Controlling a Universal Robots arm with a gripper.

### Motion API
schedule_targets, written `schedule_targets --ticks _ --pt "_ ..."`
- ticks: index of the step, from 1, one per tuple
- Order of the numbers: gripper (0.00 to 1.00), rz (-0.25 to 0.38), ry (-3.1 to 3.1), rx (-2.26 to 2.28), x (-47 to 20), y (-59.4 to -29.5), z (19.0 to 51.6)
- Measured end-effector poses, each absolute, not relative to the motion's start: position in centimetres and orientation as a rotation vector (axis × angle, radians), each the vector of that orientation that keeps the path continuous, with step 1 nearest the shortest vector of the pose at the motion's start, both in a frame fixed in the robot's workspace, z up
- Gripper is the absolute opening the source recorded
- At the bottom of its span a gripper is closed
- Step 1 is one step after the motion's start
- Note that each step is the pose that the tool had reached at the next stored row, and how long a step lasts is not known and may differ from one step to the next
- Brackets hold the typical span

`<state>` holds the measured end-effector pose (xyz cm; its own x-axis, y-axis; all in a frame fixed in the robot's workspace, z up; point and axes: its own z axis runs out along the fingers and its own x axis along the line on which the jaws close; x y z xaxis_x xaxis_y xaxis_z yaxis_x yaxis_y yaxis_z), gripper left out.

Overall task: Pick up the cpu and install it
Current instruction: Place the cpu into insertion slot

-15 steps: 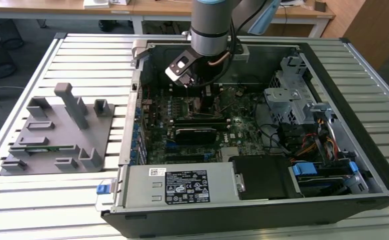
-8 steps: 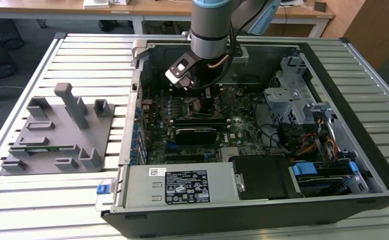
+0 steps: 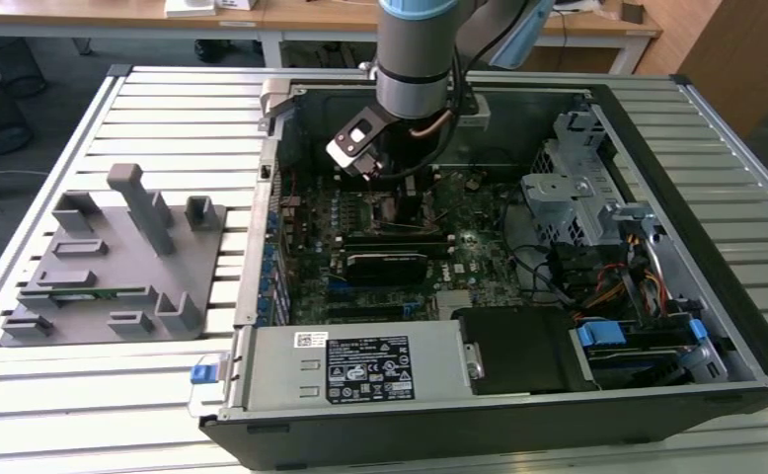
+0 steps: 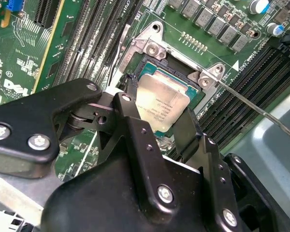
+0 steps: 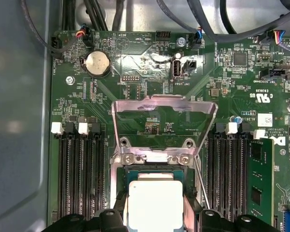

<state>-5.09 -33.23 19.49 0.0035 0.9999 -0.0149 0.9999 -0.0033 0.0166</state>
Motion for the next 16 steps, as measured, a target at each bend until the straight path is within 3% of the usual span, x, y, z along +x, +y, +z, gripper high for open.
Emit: schedule_targets --ticks 14,15,16 --pt "0.55 0.003 2.202 2.210 -5.08 -33.22 19.15" --pt "0.61 0.002 2.202 2.209 -5.09 -33.23 19.16" --pt "0.61 0.002 2.202 2.209 -5.09 -33.23 19.17"
